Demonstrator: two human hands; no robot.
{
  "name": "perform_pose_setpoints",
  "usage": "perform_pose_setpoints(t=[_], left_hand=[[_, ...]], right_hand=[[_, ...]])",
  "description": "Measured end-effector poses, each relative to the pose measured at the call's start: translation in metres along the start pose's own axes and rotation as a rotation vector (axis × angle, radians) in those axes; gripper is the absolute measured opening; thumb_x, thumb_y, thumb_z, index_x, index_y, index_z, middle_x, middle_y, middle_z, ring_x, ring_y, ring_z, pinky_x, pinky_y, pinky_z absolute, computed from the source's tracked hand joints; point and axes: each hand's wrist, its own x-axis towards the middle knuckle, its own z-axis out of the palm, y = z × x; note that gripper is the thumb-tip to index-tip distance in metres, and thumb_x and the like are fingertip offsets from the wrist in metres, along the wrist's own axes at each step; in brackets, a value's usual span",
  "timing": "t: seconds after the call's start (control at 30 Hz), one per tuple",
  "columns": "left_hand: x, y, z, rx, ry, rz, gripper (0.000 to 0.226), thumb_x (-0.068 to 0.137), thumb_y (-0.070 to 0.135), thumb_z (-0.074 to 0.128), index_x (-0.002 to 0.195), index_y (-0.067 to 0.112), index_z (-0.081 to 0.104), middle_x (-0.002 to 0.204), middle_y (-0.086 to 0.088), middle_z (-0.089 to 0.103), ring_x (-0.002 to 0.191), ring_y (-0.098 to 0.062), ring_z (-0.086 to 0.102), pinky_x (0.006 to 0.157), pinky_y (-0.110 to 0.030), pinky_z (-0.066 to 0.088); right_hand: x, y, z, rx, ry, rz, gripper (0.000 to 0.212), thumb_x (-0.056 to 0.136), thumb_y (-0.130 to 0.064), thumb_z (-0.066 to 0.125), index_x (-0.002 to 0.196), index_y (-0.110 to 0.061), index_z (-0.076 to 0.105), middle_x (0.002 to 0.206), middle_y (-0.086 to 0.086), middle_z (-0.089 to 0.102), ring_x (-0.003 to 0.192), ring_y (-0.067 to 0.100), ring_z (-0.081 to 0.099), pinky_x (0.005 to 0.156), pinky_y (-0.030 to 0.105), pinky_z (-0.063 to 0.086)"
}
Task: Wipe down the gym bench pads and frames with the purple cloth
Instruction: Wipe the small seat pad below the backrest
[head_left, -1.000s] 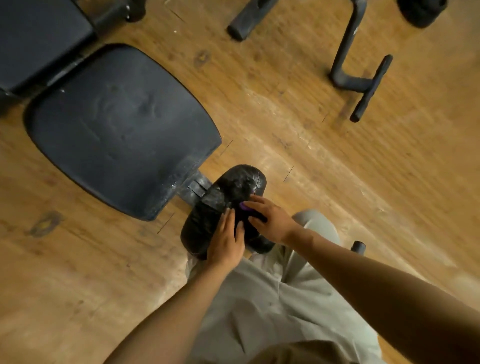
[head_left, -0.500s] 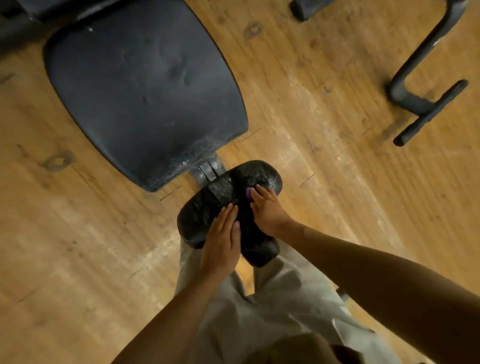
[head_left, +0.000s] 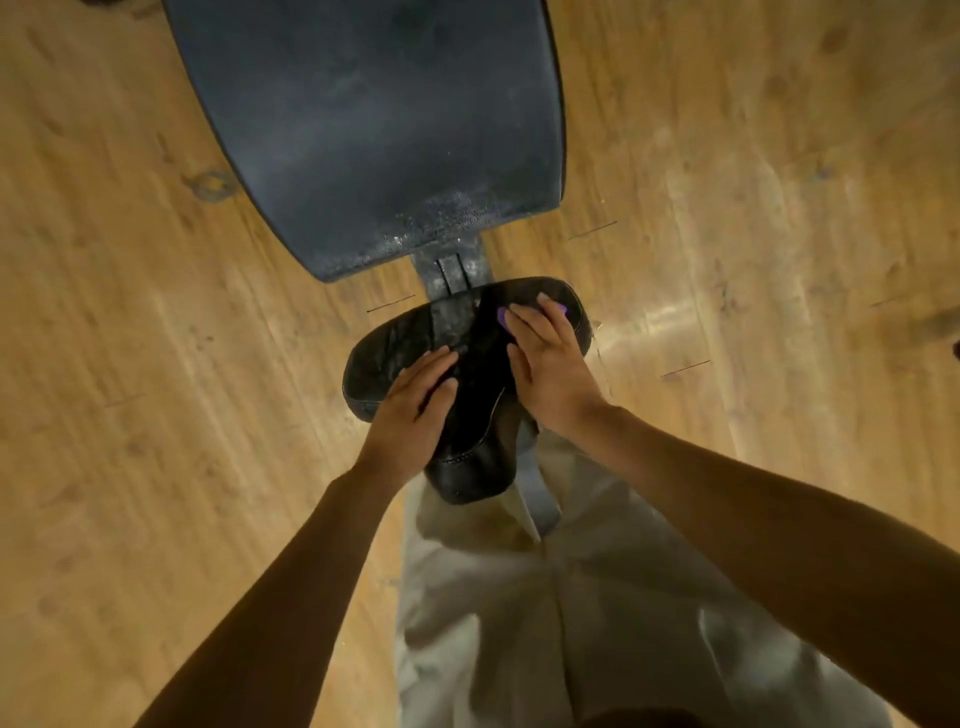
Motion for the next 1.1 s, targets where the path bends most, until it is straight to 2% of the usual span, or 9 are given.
perform_pose_setpoints(t=[0.13,0.23,0.37,0.47,0.6,0.7,0.77,0.9,1.1], left_hand=[[0.0,0.008,0.003,0.022,0.046,-0.039,0.039,0.1,0.027,0.049,0.138,0.026,0.05,0.148,0.007,0.042,0.139,-0.008,0.033,0.117,-0.038,0.026],[0.003,0.014,0.005,0.058,0.053,-0.066,0.04,0.098,0.031,0.051,0.138,0.028,0.05,0.148,0.01,0.042,0.139,-0.008,0.032,0.118,-0.037,0.025],[0.005,0.015,0.007,0.042,0.07,-0.075,0.039,0.098,0.031,0.051,0.137,0.03,0.051,0.147,0.011,0.042,0.139,-0.009,0.032,0.117,-0.041,0.025],[0.004,0.016,0.008,0.044,0.08,-0.071,0.038,0.098,0.029,0.051,0.136,0.03,0.051,0.147,0.012,0.042,0.139,-0.008,0.032,0.117,-0.042,0.024],[0.002,0.017,0.009,-0.015,0.105,-0.077,0.038,0.097,0.031,0.051,0.134,0.031,0.053,0.144,0.015,0.044,0.139,-0.005,0.031,0.119,-0.041,0.021],[0.003,0.018,0.01,-0.031,0.109,-0.077,0.038,0.095,0.031,0.051,0.133,0.03,0.055,0.142,0.017,0.046,0.138,-0.003,0.032,0.119,-0.041,0.022],[0.004,0.018,0.011,-0.031,0.117,-0.071,0.037,0.095,0.031,0.052,0.132,0.029,0.055,0.14,0.018,0.046,0.137,0.0,0.032,0.119,-0.038,0.02],[0.003,0.02,0.011,-0.039,0.122,-0.061,0.048,0.087,0.04,0.046,0.132,0.028,0.056,0.138,0.022,0.045,0.136,0.006,0.03,0.121,-0.032,0.014],[0.001,0.019,0.011,-0.052,0.157,-0.055,0.036,0.096,0.024,0.055,0.132,0.025,0.057,0.138,0.02,0.047,0.136,0.005,0.03,0.121,-0.035,0.015]], right_hand=[[0.003,0.033,-0.003,-0.008,-0.009,-0.212,0.043,0.097,-0.025,0.039,0.13,-0.002,0.054,0.129,0.015,0.057,0.13,0.032,0.04,0.113,0.04,0.031],[0.045,0.048,0.002,0.035,-0.071,-0.004,0.042,0.093,-0.026,0.038,0.117,-0.003,0.064,0.115,0.015,0.062,0.121,0.032,0.049,0.101,0.04,0.045],[0.103,0.062,0.011,-0.052,-0.37,0.302,0.043,0.097,-0.032,0.033,0.122,-0.007,0.057,0.125,0.013,0.052,0.122,0.029,0.043,0.1,0.038,0.041],[0.115,0.071,0.017,-0.056,-0.494,0.318,0.051,0.094,-0.044,0.039,0.13,-0.011,0.052,0.13,0.012,0.048,0.121,0.031,0.044,0.1,0.036,0.039],[0.076,0.072,0.002,0.069,-0.329,0.157,0.063,0.088,-0.048,0.045,0.135,-0.006,0.047,0.133,0.013,0.047,0.129,0.031,0.038,0.11,0.032,0.029],[0.03,0.066,-0.014,0.109,-0.141,-0.11,0.054,0.094,-0.033,0.044,0.132,0.006,0.047,0.132,0.019,0.048,0.132,0.037,0.035,0.112,0.034,0.029],[0.013,0.063,-0.013,0.075,-0.124,-0.195,0.048,0.098,-0.025,0.04,0.134,0.005,0.045,0.135,0.018,0.046,0.136,0.036,0.03,0.114,0.038,0.028],[0.045,0.072,-0.004,0.136,-0.131,-0.3,0.035,0.096,-0.014,0.044,0.12,0.007,0.057,0.118,0.022,0.057,0.119,0.036,0.049,0.107,0.032,0.037],[0.132,0.066,0.02,-0.055,-0.597,0.106,0.044,0.101,-0.025,0.033,0.139,-0.007,0.044,0.144,0.012,0.04,0.13,0.029,0.039,0.107,0.03,0.031]])
